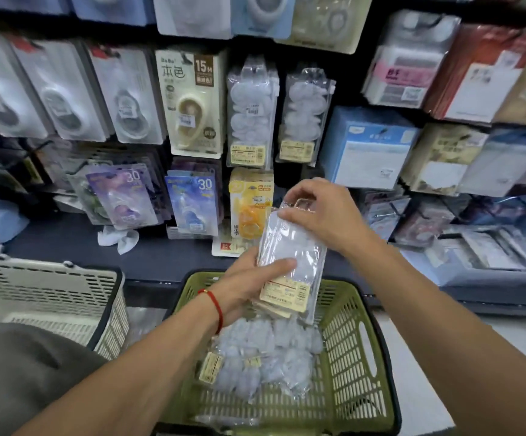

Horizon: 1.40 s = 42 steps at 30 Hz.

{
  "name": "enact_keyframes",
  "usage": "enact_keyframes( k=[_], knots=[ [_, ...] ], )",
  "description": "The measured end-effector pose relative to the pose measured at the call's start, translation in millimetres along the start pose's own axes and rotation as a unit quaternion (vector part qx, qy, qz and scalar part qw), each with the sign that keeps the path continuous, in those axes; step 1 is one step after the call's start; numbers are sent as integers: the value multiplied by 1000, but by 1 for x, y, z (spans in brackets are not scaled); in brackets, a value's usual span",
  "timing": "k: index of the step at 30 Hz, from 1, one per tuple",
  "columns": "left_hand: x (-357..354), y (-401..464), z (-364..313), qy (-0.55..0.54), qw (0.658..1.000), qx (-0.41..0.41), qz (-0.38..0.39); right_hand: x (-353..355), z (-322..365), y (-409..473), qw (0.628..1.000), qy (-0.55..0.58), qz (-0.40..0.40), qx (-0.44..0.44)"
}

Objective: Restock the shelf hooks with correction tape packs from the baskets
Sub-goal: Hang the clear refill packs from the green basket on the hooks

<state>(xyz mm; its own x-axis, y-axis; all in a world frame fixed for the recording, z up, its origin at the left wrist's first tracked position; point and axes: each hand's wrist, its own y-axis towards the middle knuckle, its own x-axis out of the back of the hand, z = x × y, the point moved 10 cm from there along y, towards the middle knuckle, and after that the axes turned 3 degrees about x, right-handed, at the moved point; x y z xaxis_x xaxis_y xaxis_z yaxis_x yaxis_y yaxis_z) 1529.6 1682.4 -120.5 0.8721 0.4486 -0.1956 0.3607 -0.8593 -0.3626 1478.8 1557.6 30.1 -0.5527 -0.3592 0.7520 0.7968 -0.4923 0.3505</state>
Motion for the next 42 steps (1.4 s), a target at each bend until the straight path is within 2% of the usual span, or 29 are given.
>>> enact_keyframes(
  k=[2, 5, 9, 11, 14, 19, 22, 26, 29, 32, 42],
  knots=[
    [-3, 2, -32, -19, 999, -32, -1, 30, 4, 9, 998, -5, -67, 19],
    [7, 9, -82, 16, 995, -89, -30, 64, -26, 8, 982, 63, -159, -78],
    [13, 16, -135, 85, 984, -147, -62, 51, -52, 7, 927, 262, -162, -214],
    [14, 19, -151, 97, 979, -164, -71, 47, -48, 11, 896, 335, -183, -228],
    [13, 22, -164, 115, 974, -183, -69, 45, -43, 22, 873, 378, -213, -221],
    [17, 24, -169, 29, 980, -183, -71, 49, -29, 43, 879, 360, -257, -179],
    [26, 24, -169, 29, 979, -169, -114, 55, -22, 52, 886, 332, -283, -157],
    [32, 21, -170, -24, 981, -160, -108, 67, -11, 63, 898, 284, -311, -124],
    [41, 14, -178, -35, 972, -186, -135, 76, -7, 71, 900, 271, -320, -117],
    [46, 11, -175, -67, 971, -179, -144, 85, -10, 76, 900, 266, -321, -127],
    [80, -9, -197, -4, 923, -274, -271, 94, -29, 91, 909, 249, -296, -156]
  ],
)
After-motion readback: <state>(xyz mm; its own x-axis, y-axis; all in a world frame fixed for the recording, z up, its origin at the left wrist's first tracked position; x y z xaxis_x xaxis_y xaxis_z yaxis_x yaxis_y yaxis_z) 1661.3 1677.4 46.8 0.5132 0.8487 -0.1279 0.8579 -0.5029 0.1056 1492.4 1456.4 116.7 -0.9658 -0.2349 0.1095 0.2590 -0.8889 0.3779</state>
